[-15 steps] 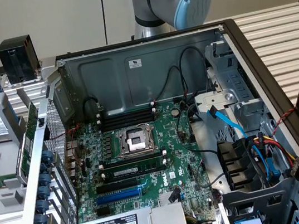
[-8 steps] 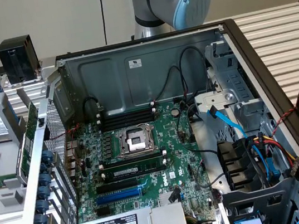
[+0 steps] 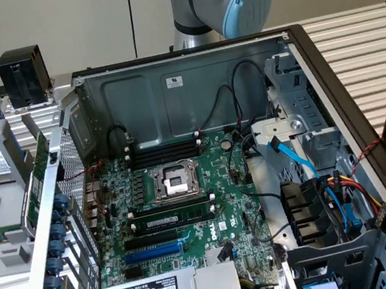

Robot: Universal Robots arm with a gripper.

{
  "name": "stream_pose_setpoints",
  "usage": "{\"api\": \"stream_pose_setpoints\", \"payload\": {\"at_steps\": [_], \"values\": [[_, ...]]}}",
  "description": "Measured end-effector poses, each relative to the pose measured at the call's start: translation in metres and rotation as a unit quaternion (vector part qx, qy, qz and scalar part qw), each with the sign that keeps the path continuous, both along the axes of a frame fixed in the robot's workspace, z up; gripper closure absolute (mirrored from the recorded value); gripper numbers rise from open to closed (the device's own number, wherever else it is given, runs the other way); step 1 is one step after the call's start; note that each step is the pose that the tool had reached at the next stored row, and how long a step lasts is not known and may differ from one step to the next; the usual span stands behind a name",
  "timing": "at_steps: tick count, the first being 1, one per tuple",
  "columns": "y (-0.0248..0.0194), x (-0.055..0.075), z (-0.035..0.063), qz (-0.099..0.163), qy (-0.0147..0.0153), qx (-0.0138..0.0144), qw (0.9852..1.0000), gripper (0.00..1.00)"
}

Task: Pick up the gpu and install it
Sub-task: 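Reach for the gpu, then pick up the gpu and move the gpu toward the slot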

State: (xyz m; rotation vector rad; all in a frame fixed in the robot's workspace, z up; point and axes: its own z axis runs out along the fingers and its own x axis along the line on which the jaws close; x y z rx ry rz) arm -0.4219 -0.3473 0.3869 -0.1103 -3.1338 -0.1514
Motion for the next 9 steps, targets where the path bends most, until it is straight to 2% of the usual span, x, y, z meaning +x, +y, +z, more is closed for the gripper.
{"api": "stream_pose_setpoints", "payload": {"at_steps": [9], "values": [[-0.0006, -0.0001, -0.0006, 0.005, -0.0001, 0.0000, 1.0000, 0.89]]}}
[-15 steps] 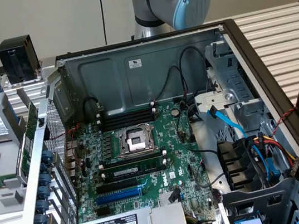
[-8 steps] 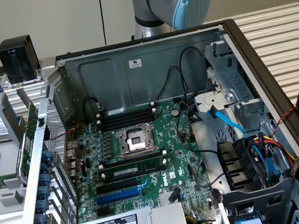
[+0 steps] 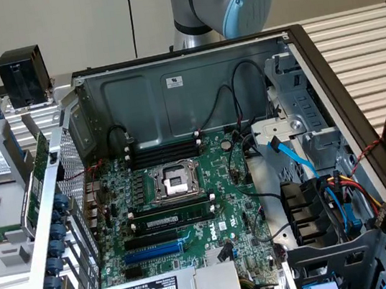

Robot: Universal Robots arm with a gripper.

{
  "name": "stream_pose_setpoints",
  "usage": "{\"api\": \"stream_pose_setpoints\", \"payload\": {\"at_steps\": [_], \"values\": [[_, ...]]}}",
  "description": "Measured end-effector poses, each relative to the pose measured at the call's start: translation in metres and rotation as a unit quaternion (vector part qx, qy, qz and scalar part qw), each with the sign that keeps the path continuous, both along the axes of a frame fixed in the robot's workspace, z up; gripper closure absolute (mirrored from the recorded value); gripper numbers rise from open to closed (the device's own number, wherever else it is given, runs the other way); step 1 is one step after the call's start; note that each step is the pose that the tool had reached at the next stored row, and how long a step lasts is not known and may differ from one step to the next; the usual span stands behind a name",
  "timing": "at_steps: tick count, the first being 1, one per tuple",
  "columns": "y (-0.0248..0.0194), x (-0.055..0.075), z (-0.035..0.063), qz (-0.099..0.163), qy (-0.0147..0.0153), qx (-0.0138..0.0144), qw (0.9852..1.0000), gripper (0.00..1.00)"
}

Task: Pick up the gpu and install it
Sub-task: 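Pick up the gpu and move the gpu toward the slot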

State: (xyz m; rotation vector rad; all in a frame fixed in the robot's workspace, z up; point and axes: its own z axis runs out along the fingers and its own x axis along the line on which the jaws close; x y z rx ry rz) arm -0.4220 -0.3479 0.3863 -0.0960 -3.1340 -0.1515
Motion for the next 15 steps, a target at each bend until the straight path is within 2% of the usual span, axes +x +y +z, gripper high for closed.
{"api": "stream_pose_setpoints", "payload": {"at_steps": [4, 8, 12, 15], "values": [[0.0000, 0.0000, -0.0007, 0.036, 0.0000, 0.0000, 0.9994, 0.89], [0.0000, 0.0000, -0.0014, 0.071, -0.0001, 0.0000, 0.9974, 0.89], [0.0000, 0.0000, -0.0016, 0.108, 0.0000, 0.0000, 0.9941, 0.89], [0.0000, 0.0000, -0.0016, 0.135, 0.0000, 0.0000, 0.9909, 0.89]]}}
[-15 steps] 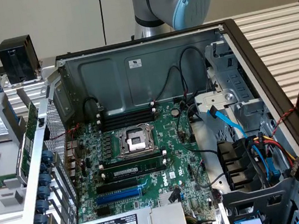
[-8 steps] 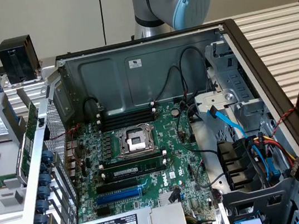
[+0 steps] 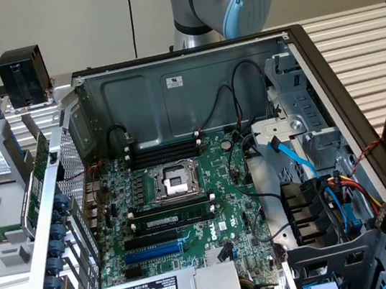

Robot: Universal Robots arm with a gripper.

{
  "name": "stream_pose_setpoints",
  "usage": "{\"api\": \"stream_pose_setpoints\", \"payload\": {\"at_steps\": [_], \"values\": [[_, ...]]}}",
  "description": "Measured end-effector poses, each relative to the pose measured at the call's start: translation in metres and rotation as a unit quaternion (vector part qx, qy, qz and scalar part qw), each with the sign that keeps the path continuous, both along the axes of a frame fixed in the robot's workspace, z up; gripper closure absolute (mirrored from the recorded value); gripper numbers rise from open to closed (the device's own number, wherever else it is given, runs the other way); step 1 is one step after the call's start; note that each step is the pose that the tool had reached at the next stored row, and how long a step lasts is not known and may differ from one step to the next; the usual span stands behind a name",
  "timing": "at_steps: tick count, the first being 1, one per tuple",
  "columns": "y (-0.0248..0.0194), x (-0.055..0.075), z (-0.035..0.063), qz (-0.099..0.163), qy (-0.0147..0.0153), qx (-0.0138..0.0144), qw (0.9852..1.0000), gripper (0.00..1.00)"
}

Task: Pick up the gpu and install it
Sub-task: 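Pick up the gpu and move the gpu toward the slot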

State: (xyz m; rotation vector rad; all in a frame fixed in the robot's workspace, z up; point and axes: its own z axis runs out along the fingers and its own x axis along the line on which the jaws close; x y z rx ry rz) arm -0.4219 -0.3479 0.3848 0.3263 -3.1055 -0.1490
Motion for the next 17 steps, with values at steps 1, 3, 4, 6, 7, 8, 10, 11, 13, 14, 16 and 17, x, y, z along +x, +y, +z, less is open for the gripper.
{"api": "stream_pose_setpoints", "payload": {"at_steps": [1, 3, 4, 6, 7, 8, 10, 11, 13, 14, 16, 17], "values": [[0.0000, 0.0000, 0.0000, 0.009, 0.0000, 0.0000, 1.0000, 0.89], [0.0000, 0.0000, -0.0001, 0.028, -0.0004, 0.0000, 0.9996, 0.89], [0.0000, 0.0000, -0.0001, 0.037, -0.0010, 0.0000, 0.9993, 0.89], [-0.0001, 0.0001, -0.0002, 0.055, -0.0025, 0.0000, 0.9985, 0.89], [-0.0001, 0.0001, -0.0004, 0.064, -0.0032, 0.0000, 0.9980, 0.89], [0.0000, 0.0000, -0.0005, 0.073, -0.0037, 0.0000, 0.9973, 0.89], [0.0000, 0.0000, -0.0006, 0.091, -0.0044, -0.0001, 0.9958, 0.89], [0.0000, 0.0000, -0.0006, 0.100, -0.0049, -0.0001, 0.9949, 0.89], [0.0000, 0.0000, -0.0008, 0.118, -0.0058, -0.0001, 0.9930, 0.89], [0.0000, 0.0000, -0.0008, 0.127, -0.0064, -0.0001, 0.9918, 0.89], [0.0000, 0.0000, -0.0009, 0.146, -0.0074, -0.0001, 0.9893, 0.89], [0.0000, 0.0000, -0.0009, 0.154, -0.0081, -0.0001, 0.9880, 0.89]]}}
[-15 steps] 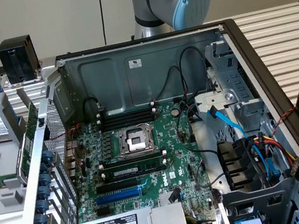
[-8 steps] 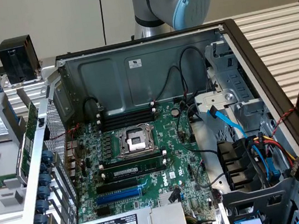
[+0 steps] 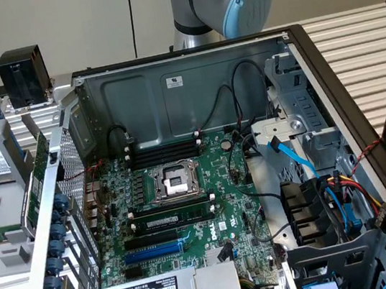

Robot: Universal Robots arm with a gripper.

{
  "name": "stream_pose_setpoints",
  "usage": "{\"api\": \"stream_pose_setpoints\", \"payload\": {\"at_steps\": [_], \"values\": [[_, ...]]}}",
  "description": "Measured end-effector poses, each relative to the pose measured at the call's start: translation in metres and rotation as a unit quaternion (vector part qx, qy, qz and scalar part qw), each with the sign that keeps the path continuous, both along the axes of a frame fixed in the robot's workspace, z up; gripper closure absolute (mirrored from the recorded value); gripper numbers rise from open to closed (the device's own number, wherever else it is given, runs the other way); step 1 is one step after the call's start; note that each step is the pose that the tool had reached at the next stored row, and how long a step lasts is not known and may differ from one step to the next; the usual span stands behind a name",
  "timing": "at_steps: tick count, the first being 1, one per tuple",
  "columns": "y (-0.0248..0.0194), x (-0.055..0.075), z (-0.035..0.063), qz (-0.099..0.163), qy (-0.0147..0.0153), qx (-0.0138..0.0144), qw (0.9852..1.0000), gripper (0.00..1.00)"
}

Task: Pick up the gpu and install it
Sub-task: 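Pick up the gpu and move the gpu toward the slot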

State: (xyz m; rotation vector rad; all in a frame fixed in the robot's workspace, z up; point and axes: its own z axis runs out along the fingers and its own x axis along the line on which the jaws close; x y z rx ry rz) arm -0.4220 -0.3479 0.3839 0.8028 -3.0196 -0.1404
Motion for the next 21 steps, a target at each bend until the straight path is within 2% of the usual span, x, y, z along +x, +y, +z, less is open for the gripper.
{"api": "stream_pose_setpoints", "payload": {"at_steps": [3, 6, 9, 11, 14, 17, 21], "values": [[0.0000, 0.0001, -0.0001, 0.028, -0.0040, 0.0000, 0.9996, 0.89], [0.0000, 0.0000, -0.0002, 0.054, -0.0093, -0.0001, 0.9985, 0.89], [0.0000, 0.0001, -0.0003, 0.082, -0.0141, 0.0000, 0.9965, 0.89], [0.0000, 0.0001, -0.0004, 0.100, -0.0160, 0.0001, 0.9949, 0.89], [0.0000, 0.0000, -0.0003, 0.127, -0.0181, 0.0003, 0.9918, 0.89], [0.0000, 0.0000, -0.0004, 0.154, -0.0201, 0.0005, 0.9879, 0.89], [0.0000, 0.0001, -0.0004, 0.190, -0.0235, 0.0007, 0.9814, 0.89]]}}
